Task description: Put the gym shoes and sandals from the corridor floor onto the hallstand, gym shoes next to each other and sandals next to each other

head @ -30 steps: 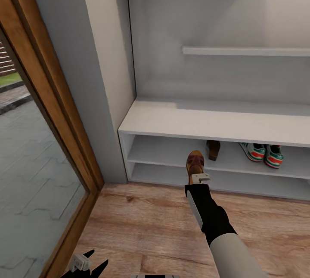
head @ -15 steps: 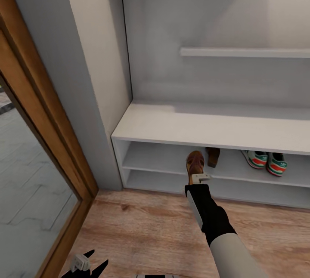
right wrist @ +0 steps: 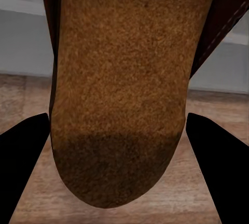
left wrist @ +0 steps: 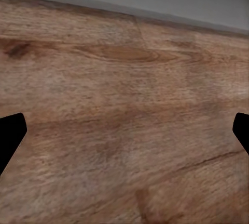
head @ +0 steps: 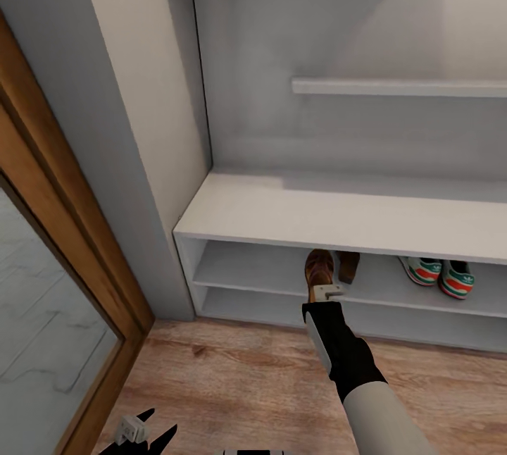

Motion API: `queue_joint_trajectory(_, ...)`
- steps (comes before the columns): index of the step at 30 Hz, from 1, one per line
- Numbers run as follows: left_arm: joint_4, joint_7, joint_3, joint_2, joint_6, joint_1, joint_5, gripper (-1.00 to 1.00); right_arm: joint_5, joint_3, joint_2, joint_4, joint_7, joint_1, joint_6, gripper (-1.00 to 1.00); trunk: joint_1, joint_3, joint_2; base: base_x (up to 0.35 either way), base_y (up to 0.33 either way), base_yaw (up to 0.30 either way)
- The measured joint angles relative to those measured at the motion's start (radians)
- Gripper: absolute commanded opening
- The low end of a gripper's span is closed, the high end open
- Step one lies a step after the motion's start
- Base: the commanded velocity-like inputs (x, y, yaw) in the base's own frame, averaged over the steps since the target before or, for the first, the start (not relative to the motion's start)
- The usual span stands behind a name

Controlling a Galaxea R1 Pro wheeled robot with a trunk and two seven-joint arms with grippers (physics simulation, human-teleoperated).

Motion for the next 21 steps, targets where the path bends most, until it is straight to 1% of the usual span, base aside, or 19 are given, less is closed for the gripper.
queue_joint_trajectory(3,0.0,0.0,0.0,0.0,0.0,0.0,0.0,1.0,0.0,0.0,0.0,0.001,0.0,0.0,0.0,-1.0,0.0,0.0,0.0,0.076,-0.005,0.0)
queue_joint_trajectory(7,0.001,0.0,0.0,0.0,0.001,0.0,-0.001,1.0,0.0,0.0,0.0,0.001,0.0,0.0,0.0,-1.0,0.0,0.0,0.0,0.23,-0.001,0.0)
queue_joint_trajectory(13,0.001,0.0,0.0,0.0,0.001,0.0,0.0,1.0,0.0,-0.001,0.0,0.001,0.0,0.0,0.0,-1.0,0.0,0.0,0.0,0.039,0.0,0.0)
queue_joint_trajectory(18,0.001,0.0,0.0,0.0,0.001,0.0,-0.001,1.0,0.0,-0.001,0.0,0.001,0.0,0.0,0.0,-1.0,0.0,0.0,0.0,0.148,0.0,0.0)
queue_joint_trajectory(21,0.001,0.0,0.0,0.0,0.001,0.0,-0.001,1.0,0.001,-0.001,0.0,0.001,0.0,0.0,0.0,-1.0,0.0,0.0,0.0,0.05,0.0,0.0)
